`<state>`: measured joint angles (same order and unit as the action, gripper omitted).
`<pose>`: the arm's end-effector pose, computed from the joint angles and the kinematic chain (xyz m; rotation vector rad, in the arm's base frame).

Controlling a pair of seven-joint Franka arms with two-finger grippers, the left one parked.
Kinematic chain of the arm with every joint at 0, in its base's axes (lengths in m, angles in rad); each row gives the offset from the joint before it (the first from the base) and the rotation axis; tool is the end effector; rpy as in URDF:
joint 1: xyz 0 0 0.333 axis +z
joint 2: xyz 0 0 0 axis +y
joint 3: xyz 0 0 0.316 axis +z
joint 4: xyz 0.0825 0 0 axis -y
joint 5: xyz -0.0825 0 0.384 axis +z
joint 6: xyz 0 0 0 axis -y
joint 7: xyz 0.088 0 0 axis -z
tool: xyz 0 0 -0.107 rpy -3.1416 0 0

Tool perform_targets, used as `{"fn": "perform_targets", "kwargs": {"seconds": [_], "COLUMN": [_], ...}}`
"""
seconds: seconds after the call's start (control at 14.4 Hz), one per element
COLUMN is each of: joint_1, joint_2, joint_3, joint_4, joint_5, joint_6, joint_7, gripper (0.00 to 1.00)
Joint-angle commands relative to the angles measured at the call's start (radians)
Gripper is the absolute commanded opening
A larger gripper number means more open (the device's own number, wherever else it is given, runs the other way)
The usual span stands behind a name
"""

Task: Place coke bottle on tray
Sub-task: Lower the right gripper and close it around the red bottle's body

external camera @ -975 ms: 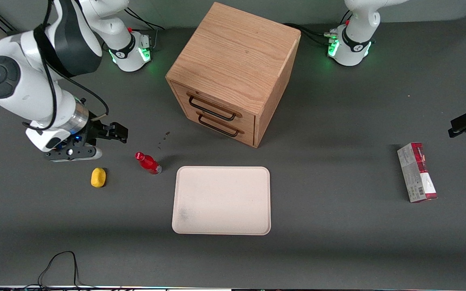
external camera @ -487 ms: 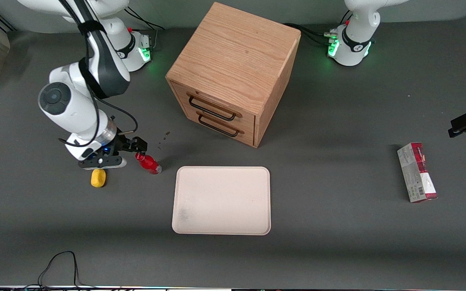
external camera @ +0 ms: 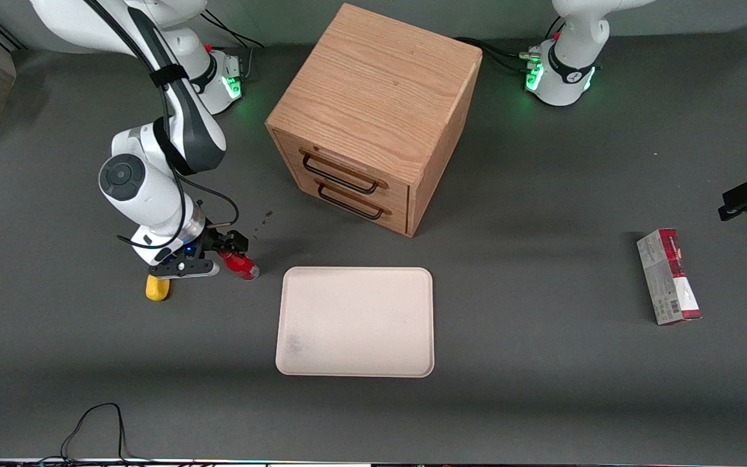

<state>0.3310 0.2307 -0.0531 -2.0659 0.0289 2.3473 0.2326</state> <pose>0.5650 0.1624 0.3264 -3.1188 -0.0426 -0.0736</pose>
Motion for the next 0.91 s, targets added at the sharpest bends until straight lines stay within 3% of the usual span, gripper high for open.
{"fn": "perform_targets", "kwargs": {"seconds": [0.0, 0.7, 0.84], "joint_1": [0.011, 0.010, 0.010], "joint_2": [-0.010, -0.008, -0.005], "joint_3": [-0.005, -0.007, -0.005], "joint_4": [-0.006, -0.005, -0.005], "joint_5": [0.013, 0.013, 0.013], "joint_6": [0.012, 0.003, -0.022], "joint_7": [0.020, 0.022, 0.022], "gripper": [1.00, 1.00, 0.87]}}
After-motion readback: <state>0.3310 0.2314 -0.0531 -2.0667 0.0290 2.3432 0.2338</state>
